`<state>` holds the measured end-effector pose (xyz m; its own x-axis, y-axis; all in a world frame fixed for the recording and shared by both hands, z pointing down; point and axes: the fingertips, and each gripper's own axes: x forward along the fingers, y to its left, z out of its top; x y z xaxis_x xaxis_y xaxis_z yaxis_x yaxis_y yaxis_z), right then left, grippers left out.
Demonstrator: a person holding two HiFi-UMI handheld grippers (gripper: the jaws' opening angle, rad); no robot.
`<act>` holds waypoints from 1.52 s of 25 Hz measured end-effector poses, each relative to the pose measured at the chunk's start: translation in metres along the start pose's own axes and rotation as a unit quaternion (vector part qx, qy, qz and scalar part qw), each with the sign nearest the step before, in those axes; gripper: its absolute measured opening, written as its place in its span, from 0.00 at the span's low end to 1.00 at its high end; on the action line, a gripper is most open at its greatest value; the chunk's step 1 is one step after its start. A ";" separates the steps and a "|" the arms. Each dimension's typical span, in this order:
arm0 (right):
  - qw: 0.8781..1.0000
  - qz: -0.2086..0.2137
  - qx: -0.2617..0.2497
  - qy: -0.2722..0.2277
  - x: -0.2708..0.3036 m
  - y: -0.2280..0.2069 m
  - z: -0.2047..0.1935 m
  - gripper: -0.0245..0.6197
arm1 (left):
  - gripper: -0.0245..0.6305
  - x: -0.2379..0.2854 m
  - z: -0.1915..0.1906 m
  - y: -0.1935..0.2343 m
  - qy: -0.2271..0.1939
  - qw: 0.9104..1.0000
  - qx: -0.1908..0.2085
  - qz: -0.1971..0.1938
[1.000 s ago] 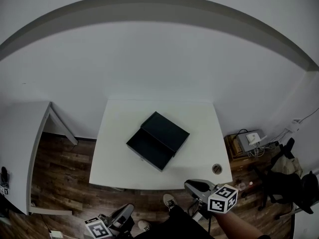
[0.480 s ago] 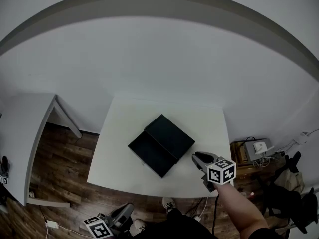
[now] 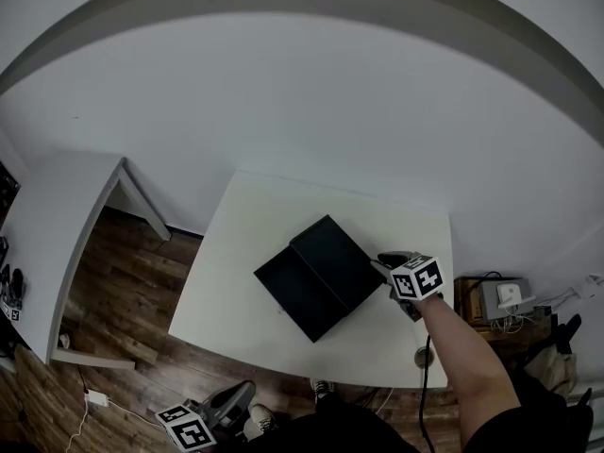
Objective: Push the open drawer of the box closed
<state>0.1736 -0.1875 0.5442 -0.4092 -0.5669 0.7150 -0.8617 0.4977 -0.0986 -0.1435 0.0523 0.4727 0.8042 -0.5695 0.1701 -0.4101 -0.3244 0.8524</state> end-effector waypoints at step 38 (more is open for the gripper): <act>0.988 0.144 0.019 0.057 0.054 -0.006 0.005 0.10 | 0.17 0.112 0.005 0.120 0.210 0.864 0.405 0.214</act>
<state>0.1551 -0.2241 0.5802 -0.6050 -0.3264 0.7263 -0.7257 0.6014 -0.3342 -0.1043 -0.0543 0.5918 0.5191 -0.4996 0.6935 -0.7388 -0.6702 0.0702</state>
